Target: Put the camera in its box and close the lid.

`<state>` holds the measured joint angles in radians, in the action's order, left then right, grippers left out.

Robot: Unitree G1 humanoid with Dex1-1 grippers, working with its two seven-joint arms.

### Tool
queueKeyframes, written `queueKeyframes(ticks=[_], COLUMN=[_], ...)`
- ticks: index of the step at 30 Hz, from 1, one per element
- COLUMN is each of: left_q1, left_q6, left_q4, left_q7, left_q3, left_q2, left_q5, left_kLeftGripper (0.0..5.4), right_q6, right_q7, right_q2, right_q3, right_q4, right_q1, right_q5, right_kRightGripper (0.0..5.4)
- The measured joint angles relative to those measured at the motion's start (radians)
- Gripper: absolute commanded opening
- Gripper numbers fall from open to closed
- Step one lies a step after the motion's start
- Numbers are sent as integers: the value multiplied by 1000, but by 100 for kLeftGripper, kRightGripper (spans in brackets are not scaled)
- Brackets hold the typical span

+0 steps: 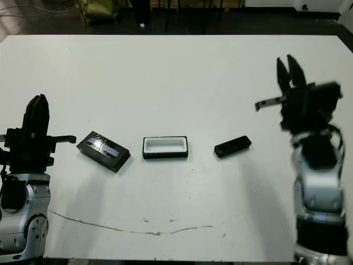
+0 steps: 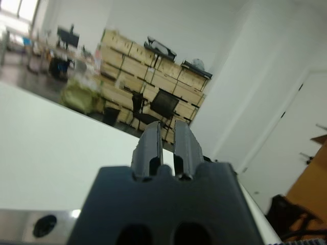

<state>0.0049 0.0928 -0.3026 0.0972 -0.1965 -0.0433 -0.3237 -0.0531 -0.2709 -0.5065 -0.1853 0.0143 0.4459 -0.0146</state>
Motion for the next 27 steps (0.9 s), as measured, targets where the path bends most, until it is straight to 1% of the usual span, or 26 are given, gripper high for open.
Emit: queueKeyframes(ticks=[4, 8, 11, 17, 22, 27], left_q1=[3, 4, 5, 7, 12, 24], left_q6=[-16, -16, -15, -14, -14, -14], left_q4=[-19, -20, -21, -21, -21, -22], left_q7=[-8, -8, -9, -7, -7, -8], left_q3=[3, 3, 5, 8, 8, 8], left_q2=[1, 1, 1, 1, 1, 1], left_q5=[0, 5, 15, 20, 22, 28], left_kLeftGripper=[3, 3, 3, 3, 3, 3], right_q6=[3, 30, 30, 31, 36, 36], right_q7=[-79, -147, -189, -305, -398, -455], right_q2=[-81, -126, -150, -163, -165, -167], right_q3=[74, 150, 226, 346, 403, 429], right_q4=[-128, -222, -273, -372, -395, -396], right_q1=[95, 163, 217, 302, 312, 312], right_q5=[73, 138, 221, 311, 334, 349], right_kRightGripper=[0, 0, 0, 0, 0, 0])
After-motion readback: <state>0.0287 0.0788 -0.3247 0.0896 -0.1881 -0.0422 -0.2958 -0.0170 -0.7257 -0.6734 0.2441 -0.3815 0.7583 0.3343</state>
